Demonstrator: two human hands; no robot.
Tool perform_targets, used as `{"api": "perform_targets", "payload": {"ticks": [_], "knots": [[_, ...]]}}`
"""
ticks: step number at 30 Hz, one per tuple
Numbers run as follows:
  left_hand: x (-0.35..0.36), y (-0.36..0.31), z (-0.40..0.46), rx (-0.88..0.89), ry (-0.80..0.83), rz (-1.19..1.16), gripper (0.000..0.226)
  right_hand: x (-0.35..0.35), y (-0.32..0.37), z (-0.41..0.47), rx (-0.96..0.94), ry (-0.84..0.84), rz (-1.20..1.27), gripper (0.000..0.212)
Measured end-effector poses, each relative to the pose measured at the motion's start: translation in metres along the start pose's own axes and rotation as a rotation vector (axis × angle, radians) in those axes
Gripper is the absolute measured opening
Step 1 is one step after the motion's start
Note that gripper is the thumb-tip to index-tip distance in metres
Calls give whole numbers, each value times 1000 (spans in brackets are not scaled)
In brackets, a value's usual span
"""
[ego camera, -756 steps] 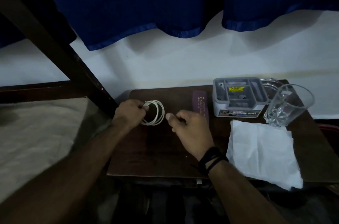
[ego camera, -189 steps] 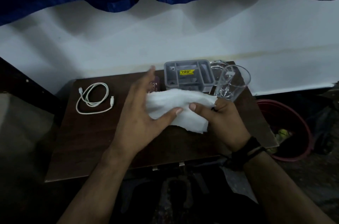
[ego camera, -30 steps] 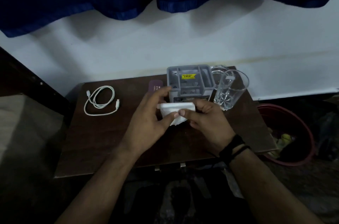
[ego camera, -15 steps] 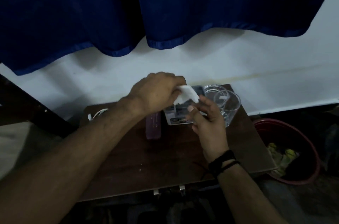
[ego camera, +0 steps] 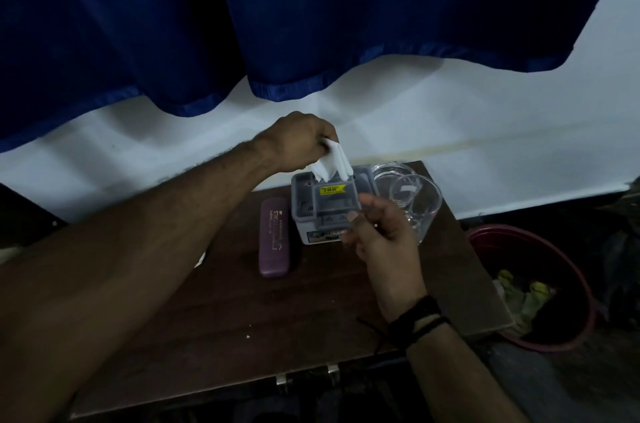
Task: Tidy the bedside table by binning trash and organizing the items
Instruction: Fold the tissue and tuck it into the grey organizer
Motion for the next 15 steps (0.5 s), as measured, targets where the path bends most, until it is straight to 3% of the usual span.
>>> {"api": "perform_targets", "payload": {"ticks": [3, 8, 15], "knots": [[5, 3, 4, -31, 13, -38, 27, 0, 0, -1, -2, 9, -20, 24], [11, 6, 10, -51, 7, 180, 24, -2, 0, -1, 9, 17, -36, 23], [15, 6, 15, -44, 68, 263, 23, -2, 2, -3, 25, 21, -48, 21]]}}
Point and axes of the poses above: each hand's wrist, its own z-axis towards the middle knuckle, its own x-axis out of the palm, y = z × x, the point moved 8 cm from there along z, towards the middle knuckle, and after that the axes turned 8 degrees about -z, right-handed, at the moved point
